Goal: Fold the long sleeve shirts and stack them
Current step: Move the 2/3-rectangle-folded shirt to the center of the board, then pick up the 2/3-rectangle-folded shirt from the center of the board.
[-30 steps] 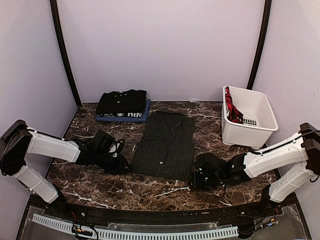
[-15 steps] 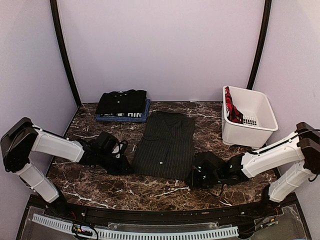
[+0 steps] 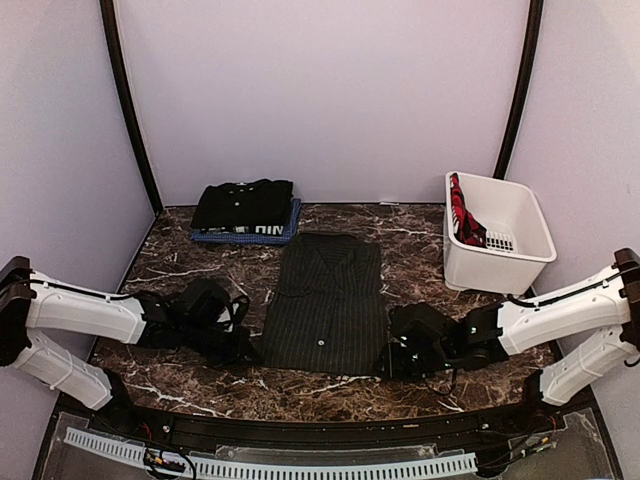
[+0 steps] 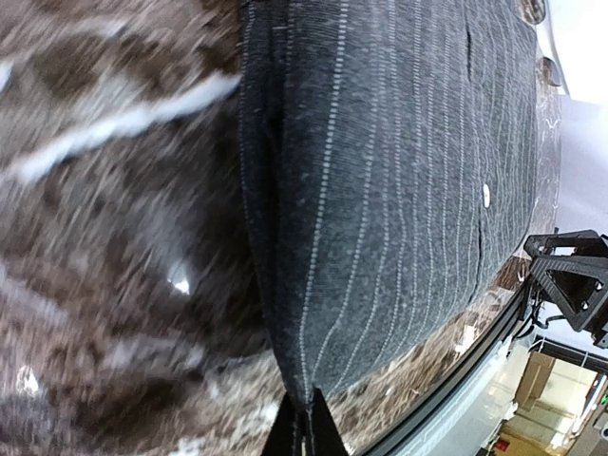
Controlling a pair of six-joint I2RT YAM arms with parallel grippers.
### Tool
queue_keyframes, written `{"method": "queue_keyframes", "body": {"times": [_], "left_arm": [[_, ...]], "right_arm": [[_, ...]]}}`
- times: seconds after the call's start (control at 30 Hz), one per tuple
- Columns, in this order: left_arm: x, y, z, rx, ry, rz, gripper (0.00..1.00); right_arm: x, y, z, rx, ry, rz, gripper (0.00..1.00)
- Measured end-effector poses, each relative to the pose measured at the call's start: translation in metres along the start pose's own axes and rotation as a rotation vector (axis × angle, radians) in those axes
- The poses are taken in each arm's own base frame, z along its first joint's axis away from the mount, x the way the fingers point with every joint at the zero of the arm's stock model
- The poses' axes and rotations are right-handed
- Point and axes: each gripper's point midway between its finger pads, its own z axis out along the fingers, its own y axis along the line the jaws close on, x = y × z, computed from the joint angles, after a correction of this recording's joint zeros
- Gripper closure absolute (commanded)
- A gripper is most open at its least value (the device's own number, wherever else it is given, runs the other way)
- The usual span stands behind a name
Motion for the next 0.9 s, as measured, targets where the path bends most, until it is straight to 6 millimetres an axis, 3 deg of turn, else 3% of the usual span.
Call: {"method": "queue_keyframes", "body": {"times": [0.2,0.53,0.9], "left_arm": [[0.02,0.016,-0.012,-0.023,0.005,-0.057,1.0],[0.024,0.017,-0.012,-0.034,0.002,-0.074,1.0],[0.026,0.016,-0.012,-0.034,0.001,-0.071,1.0]], "right_arm": [[0.016,-0.001,-0.003,0.013,0.039,-0.041,0.73],[0.043,0.013,0.006,0.022,0.109,-0.125,0.74],[0.038,0.019,0.012,0.013,0.06,-0.074,0.77]]}}
